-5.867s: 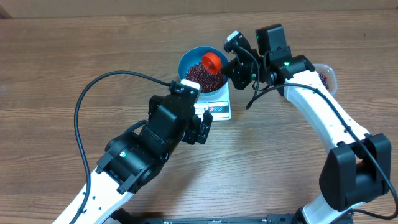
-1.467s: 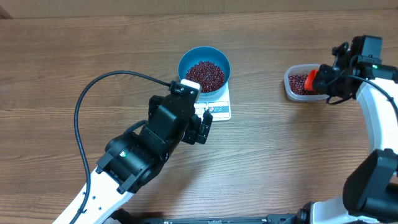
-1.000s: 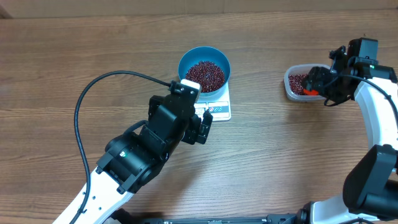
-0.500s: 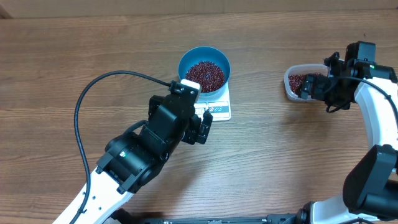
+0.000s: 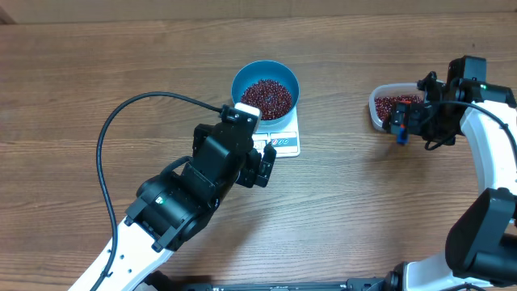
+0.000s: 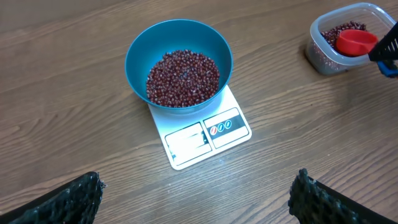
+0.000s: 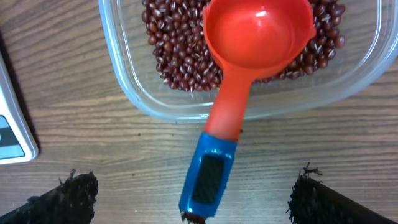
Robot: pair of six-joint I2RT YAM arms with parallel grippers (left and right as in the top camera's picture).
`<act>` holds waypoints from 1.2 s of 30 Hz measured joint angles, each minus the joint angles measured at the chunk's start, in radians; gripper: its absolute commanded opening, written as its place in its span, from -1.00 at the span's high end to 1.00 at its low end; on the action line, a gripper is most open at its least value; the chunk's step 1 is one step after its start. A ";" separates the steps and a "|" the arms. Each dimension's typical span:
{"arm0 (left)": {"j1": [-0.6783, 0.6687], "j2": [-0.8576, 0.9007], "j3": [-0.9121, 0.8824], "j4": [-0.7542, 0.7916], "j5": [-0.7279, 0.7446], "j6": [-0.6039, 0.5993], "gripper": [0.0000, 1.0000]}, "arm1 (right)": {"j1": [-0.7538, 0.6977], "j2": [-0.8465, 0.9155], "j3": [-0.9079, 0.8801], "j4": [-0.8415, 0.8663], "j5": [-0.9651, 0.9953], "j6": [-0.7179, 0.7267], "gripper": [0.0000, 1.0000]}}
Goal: Scoop item into bowl and weigh 150g on scale
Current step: 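Lower the red scoop into the beans in the tub, then release the scoop in the tub and raise the right gripper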
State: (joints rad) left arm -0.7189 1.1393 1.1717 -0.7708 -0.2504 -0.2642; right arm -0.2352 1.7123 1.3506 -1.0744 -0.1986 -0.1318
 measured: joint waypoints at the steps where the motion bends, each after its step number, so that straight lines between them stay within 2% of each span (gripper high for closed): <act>1: 0.000 0.000 0.000 0.000 0.000 0.000 -0.99 | 0.000 0.000 0.004 -0.012 0.004 -0.002 -1.00; 5: 0.000 0.000 0.000 0.000 0.000 0.000 -0.98 | 0.000 0.000 0.063 -0.089 0.015 -0.025 -1.00; 16: 0.000 0.000 0.000 0.000 0.000 0.000 -0.98 | 0.000 0.000 0.377 -0.323 0.034 -0.052 -1.00; 23: 0.000 0.000 0.000 0.000 0.000 0.000 -0.99 | 0.000 0.000 0.517 -0.393 0.060 -0.053 -1.00; 36: 0.000 0.000 0.000 0.000 0.000 0.000 -0.99 | 0.000 0.000 0.546 -0.395 0.068 -0.053 -1.00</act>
State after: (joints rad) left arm -0.7189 1.1397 1.1717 -0.7708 -0.2504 -0.2642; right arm -0.2348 1.7123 1.8961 -1.4693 -0.1307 -0.1848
